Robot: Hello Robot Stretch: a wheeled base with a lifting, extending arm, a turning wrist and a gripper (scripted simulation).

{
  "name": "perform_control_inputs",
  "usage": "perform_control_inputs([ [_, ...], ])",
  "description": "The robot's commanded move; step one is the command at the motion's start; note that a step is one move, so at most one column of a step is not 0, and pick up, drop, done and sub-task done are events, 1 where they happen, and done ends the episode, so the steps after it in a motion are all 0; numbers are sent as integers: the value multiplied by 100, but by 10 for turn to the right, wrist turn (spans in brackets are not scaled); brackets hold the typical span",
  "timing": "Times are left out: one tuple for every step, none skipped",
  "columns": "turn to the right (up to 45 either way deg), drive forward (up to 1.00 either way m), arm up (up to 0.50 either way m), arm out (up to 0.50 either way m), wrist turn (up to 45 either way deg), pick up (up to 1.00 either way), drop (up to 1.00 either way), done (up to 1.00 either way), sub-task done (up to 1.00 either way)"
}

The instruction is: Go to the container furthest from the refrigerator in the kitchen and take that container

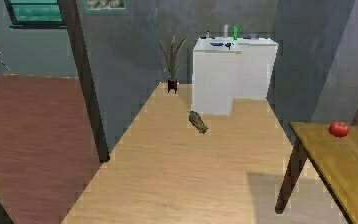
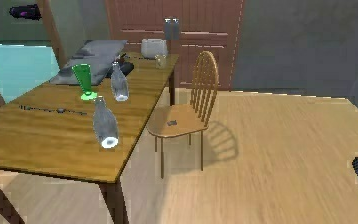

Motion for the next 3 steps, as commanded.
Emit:
perform_control_inputs([
  [90, 0, 0, 0, 0, 0, 0, 0, 0],
  [0, 100, 0, 0, 0, 0, 0, 0, 0],
  [0, 75, 0, 0, 0, 0, 0, 0, 0],
])
